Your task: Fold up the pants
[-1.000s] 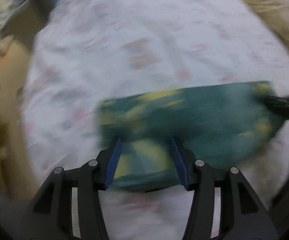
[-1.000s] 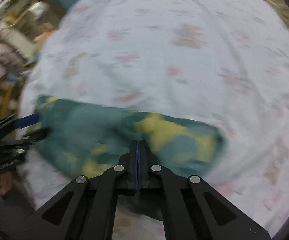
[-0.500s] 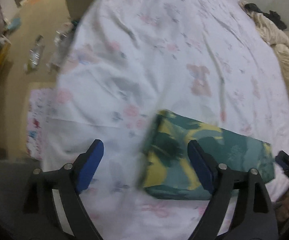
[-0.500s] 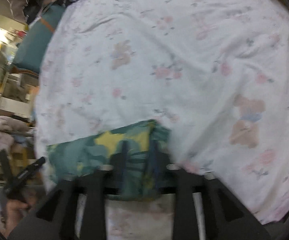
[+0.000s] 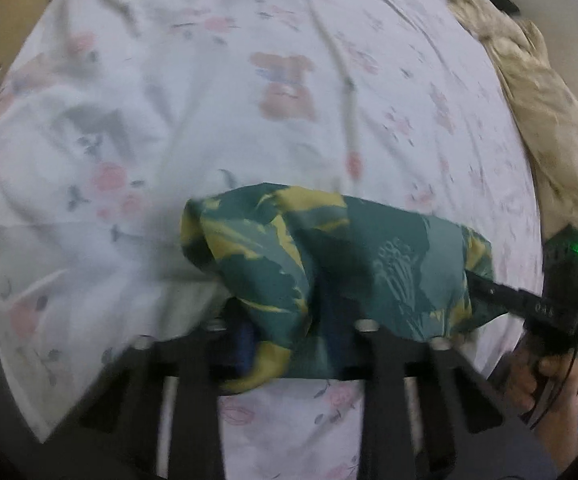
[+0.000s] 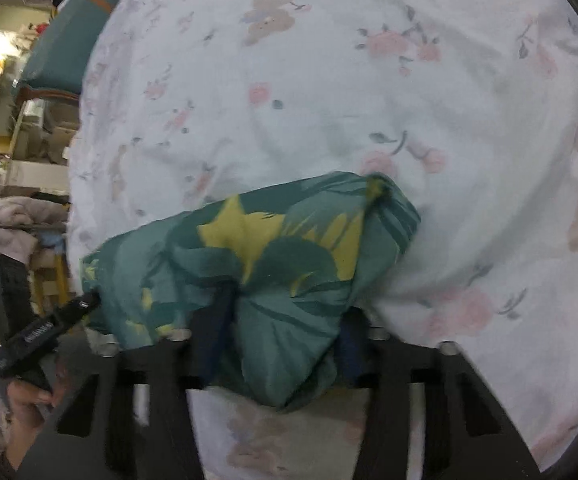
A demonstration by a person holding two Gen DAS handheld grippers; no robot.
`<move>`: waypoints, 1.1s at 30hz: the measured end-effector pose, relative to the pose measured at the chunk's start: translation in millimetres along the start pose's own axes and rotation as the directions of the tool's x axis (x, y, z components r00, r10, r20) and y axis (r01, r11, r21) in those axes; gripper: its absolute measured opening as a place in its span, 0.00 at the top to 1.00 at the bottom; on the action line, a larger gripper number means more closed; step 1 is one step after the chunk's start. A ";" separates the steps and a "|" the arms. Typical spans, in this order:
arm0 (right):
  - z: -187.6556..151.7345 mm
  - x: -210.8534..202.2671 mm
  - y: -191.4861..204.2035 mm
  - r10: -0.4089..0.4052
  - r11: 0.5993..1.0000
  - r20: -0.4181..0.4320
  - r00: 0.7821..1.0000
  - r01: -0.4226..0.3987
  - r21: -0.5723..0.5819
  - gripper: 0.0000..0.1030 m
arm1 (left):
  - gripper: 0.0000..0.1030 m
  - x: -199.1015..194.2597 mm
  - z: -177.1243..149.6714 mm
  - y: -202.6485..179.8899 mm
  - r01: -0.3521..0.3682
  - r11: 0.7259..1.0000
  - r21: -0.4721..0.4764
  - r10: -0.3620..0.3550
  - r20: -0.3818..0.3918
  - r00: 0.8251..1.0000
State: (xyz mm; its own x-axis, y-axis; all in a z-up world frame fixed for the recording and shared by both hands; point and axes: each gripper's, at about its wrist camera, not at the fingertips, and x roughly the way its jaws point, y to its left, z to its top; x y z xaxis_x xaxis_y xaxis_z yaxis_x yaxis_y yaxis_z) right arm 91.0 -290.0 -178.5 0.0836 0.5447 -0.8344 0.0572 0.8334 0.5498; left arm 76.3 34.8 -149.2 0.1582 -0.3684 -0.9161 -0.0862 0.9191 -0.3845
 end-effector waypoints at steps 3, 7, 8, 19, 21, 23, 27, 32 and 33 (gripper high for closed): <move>-0.9 -15.2 15.9 -0.013 0.996 0.050 0.999 0.018 -0.091 0.89 | 0.93 -13.2 0.0 -9.8 -0.017 0.999 0.042 0.015 0.059 0.998; 1.2 -50.2 33.4 0.052 0.990 0.164 0.985 -0.029 -0.140 0.91 | 0.94 -56.3 1.0 -11.5 -0.013 0.999 0.048 0.003 0.198 0.980; 2.1 -61.5 41.1 0.086 0.985 0.199 0.976 -0.053 -0.167 0.91 | 0.94 -67.9 0.7 -13.4 -0.017 0.998 0.056 0.004 0.233 0.973; 87.3 -117.2 100.2 0.154 0.951 0.357 0.921 -0.040 -0.306 0.91 | 0.93 -132.0 97.6 -53.2 -0.055 0.981 0.184 -0.031 0.432 0.901; 117.3 -120.8 105.3 0.134 0.948 0.373 0.918 -0.010 -0.317 0.91 | 0.93 -129.0 132.1 -60.3 -0.073 0.977 0.201 -0.024 0.444 0.896; 150.5 -115.7 116.9 0.101 0.945 0.392 0.914 0.035 -0.325 0.91 | 0.93 -126.7 158.8 -62.2 -0.074 0.974 0.212 -0.029 0.446 0.895; 222.2 -97.2 120.7 0.027 0.931 0.427 0.904 0.132 -0.339 0.91 | 0.93 -98.2 230.8 -63.8 -0.083 0.972 0.219 -0.024 0.444 0.896; 325.3 -63.6 119.5 -0.039 0.914 0.467 0.883 0.220 -0.340 0.91 | 0.93 -50.4 333.3 -71.0 -0.155 0.956 0.249 0.018 0.481 0.877; 349.9 -51.9 120.9 -0.067 0.908 0.477 0.876 0.252 -0.336 0.91 | 0.93 -35.7 358.2 -74.9 -0.200 0.944 0.263 0.048 0.489 0.871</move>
State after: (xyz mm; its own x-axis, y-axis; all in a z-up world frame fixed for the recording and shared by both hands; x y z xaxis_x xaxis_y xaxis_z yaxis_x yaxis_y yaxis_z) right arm 441.6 -250.4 -55.2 0.5444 0.3767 -0.7495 -0.2610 0.9252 0.2754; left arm 429.4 29.1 -47.0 0.6150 -0.2082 -0.7605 0.1458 0.9779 -0.1498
